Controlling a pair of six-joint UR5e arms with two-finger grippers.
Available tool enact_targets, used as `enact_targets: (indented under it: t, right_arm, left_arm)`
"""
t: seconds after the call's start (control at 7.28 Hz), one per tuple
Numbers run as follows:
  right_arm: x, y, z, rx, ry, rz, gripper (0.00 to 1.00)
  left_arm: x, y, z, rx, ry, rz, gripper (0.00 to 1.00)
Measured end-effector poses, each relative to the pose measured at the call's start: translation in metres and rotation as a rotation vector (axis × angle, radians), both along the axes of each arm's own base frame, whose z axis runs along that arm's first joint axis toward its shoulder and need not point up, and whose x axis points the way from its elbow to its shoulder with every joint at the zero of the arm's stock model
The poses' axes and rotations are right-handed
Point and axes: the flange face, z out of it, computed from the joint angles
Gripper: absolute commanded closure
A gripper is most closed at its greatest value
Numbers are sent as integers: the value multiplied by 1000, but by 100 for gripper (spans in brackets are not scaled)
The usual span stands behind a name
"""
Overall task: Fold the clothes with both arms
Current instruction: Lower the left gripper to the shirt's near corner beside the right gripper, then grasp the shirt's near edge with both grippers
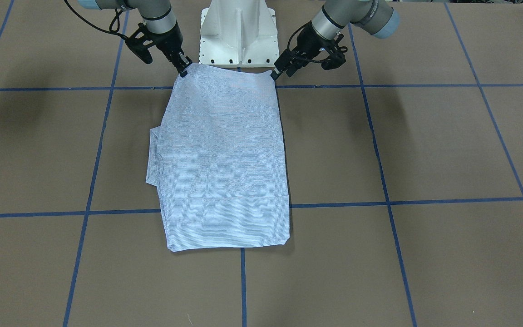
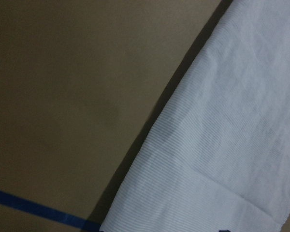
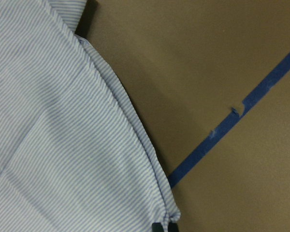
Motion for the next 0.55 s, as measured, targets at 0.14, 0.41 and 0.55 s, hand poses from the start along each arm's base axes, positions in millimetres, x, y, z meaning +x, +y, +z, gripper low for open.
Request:
enact_targets:
  t: [0.14, 0.41, 0.55]
  right_arm:
    - [-1, 1, 1, 0, 2, -1, 100]
    - [-2, 1, 2, 0, 4, -2, 100]
    - [-2, 1, 2, 0, 4, -2, 100]
  left_arm:
    - [10, 9, 4, -7, -10, 16, 23]
    - [29, 18, 5, -11, -17, 37, 30]
    - [37, 21, 5, -11, -19, 43, 36]
